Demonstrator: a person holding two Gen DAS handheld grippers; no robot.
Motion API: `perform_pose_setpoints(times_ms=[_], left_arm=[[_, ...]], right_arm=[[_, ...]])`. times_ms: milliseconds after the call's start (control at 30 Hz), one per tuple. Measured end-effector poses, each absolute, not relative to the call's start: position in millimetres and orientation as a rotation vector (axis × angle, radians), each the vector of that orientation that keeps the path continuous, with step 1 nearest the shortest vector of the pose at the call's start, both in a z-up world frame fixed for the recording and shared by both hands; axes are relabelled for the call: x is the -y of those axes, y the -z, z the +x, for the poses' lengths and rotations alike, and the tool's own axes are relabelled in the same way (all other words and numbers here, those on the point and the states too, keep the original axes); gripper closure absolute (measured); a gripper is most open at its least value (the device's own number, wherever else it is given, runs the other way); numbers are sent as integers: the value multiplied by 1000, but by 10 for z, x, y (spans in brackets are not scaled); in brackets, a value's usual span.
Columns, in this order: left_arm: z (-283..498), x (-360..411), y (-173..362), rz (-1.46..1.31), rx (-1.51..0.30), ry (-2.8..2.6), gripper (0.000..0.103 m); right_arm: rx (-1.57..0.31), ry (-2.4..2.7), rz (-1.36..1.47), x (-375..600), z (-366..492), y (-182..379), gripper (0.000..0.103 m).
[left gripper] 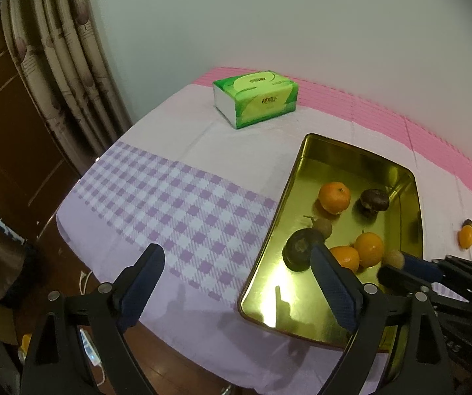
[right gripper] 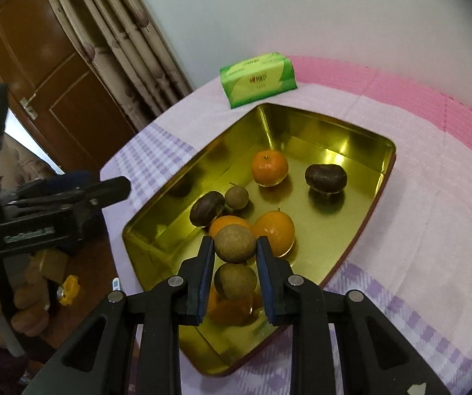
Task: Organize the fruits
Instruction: 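Carry the two limes into the gold tin and open the right gripper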
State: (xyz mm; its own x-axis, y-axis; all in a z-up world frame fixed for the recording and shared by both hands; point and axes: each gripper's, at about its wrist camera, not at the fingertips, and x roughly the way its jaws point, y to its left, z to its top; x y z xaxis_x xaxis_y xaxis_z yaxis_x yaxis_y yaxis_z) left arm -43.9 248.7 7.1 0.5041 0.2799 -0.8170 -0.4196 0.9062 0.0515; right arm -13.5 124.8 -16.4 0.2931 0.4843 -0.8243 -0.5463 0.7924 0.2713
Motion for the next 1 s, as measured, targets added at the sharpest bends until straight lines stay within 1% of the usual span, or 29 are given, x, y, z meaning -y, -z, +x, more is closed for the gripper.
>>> perform_pose_setpoints(times_ms=[267, 533, 767, 1000], left_arm=[[-404, -2500, -24, -170, -971, -415, 13], [-381, -2423, 10, -143, -986, -399, 13], [-380, -2415, 5, -146, -985, -402, 13], [-392, -2380, -18, -128, -980, -390, 13]], right_arm=[[-1079, -690, -112, -1327, -124, 261, 78], [-1041, -688, -60, -1205, -140, 129, 75], [-985, -648, 42, -791, -270, -54, 70], [-960, -516, 83, -39, -539, -144, 64]])
